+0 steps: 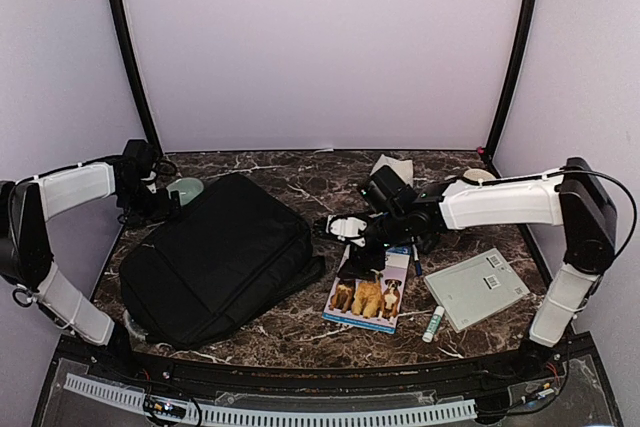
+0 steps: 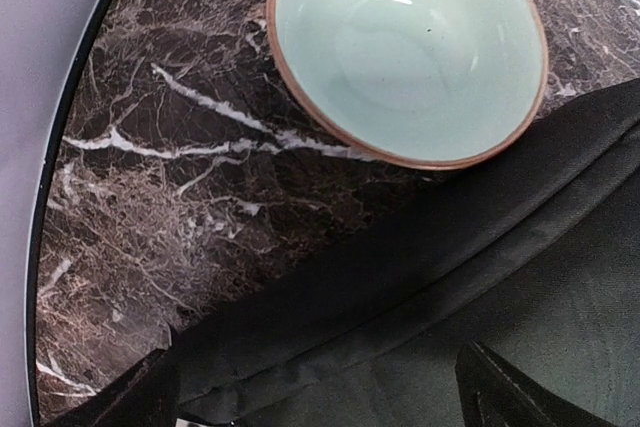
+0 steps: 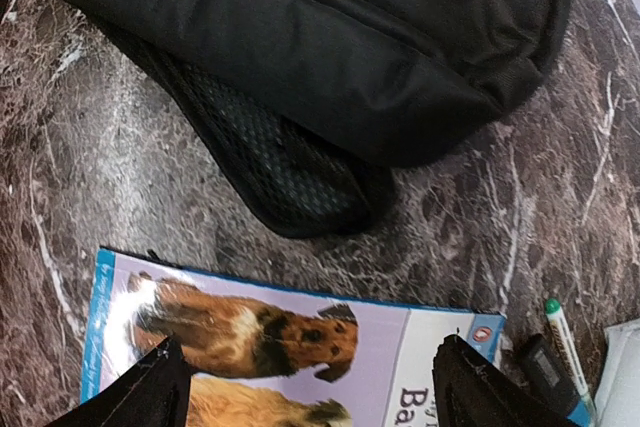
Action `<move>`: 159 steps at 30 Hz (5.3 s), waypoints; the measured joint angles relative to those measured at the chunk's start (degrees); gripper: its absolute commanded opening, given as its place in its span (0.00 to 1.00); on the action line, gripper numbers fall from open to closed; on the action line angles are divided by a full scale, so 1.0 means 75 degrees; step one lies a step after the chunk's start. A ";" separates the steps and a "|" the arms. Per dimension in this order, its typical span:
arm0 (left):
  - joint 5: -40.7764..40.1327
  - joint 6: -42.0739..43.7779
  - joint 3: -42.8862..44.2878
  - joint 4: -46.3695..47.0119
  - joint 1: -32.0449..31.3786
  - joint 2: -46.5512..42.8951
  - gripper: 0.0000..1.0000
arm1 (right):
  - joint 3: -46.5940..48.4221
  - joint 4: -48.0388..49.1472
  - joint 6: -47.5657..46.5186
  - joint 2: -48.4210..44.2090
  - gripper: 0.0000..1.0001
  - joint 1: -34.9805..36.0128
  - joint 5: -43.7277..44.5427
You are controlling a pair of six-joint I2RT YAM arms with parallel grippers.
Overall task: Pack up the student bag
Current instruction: Move the student bag to the center of the board, then pick up the book at the center of the board.
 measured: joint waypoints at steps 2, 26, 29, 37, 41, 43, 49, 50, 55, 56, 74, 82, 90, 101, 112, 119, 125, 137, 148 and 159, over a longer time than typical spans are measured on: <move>0.0012 -0.0064 -0.0055 -0.0009 0.0038 0.0070 0.99 | 0.0227 0.0044 0.0044 0.0309 0.77 0.0300 0.0038; 0.1137 -0.0216 -0.0527 0.0699 0.1119 0.0874 0.80 | 0.1996 0.0819 0.2174 0.2393 0.41 0.0979 0.0924; 0.1361 -0.0192 -0.0621 0.0766 0.1139 0.0874 0.76 | 0.2241 0.0737 0.2352 0.2489 0.41 0.0688 0.0866; 0.2206 -0.0172 -0.0874 0.0871 0.0600 0.0810 0.74 | 0.3646 0.0423 0.2538 0.3057 0.42 -0.0393 0.0787; 0.2538 -0.0254 -0.0874 0.0688 -0.0137 0.0702 0.73 | 0.4538 0.0175 0.2629 0.3605 0.42 -0.0746 0.0938; 0.2742 -0.0364 -0.0892 0.0653 -0.0283 0.0635 0.73 | 0.5015 0.0064 0.2658 0.3952 0.42 -0.0901 0.0953; 0.3369 -0.0638 -0.0918 0.0673 -0.0600 0.0583 0.72 | 0.7257 -0.0396 0.2780 0.5423 0.43 -0.1408 0.0697; 0.3453 -0.0650 -0.0918 0.0670 -0.0664 0.0571 0.72 | 0.7396 -0.0446 0.2804 0.5488 0.44 -0.1480 0.0632; 0.3564 -0.0641 -0.0903 0.0356 -0.0863 -0.0017 0.82 | 0.6799 -0.0720 0.2643 0.4806 0.51 -0.1612 0.0265; 0.3538 -0.0627 -0.0871 0.0221 -0.0880 -0.0204 0.83 | 0.6429 -0.0749 0.2588 0.4427 0.52 -0.1603 0.0163; 0.1489 -0.1285 -0.1177 -0.1679 -0.0892 -0.1259 0.00 | 0.0114 -0.0475 0.1180 -0.0224 0.48 0.0023 -0.0545; 0.1644 -0.1475 -0.2119 -0.1233 -0.0892 -0.1241 0.00 | -0.0070 -0.0490 0.0656 0.0495 0.42 0.0918 -0.0020; 0.2264 -0.1769 -0.2850 -0.0452 -0.1032 -0.1306 0.00 | 0.1612 -0.0431 0.0708 0.2177 0.40 0.1081 0.1157; 0.2337 -0.1953 -0.2436 0.0592 -0.1145 -0.0577 0.00 | 0.3485 -0.0396 0.1119 0.3506 0.41 0.0114 0.2267; 0.2611 -0.2017 -0.2060 0.1396 -0.1221 0.0391 0.00 | 0.3293 -0.0367 0.1230 0.3503 0.42 0.0064 0.2556; 0.2535 -0.2174 -0.1647 0.0370 -0.1311 -0.0580 0.30 | 0.2261 -0.0603 0.1151 0.2113 0.58 -0.0064 0.2696; 0.2538 -0.2512 -0.0469 -0.0778 -0.1501 -0.2224 0.57 | 0.0912 -0.0822 0.0965 -0.0533 0.60 -0.0516 0.2897; 0.3911 -0.2352 0.0449 0.0481 -0.4409 -0.0481 0.62 | -0.2037 -0.1451 0.0495 -0.2780 0.54 -0.0825 0.2276; 0.4701 -0.2192 0.1393 0.1539 -0.5957 0.2133 0.69 | -0.2938 -0.0906 0.0603 -0.2906 0.47 -0.0822 0.1271; 0.4639 -0.2194 0.2279 0.1641 -0.6117 0.3582 0.73 | -0.3357 0.0364 0.0653 -0.2771 0.39 -0.0822 0.1332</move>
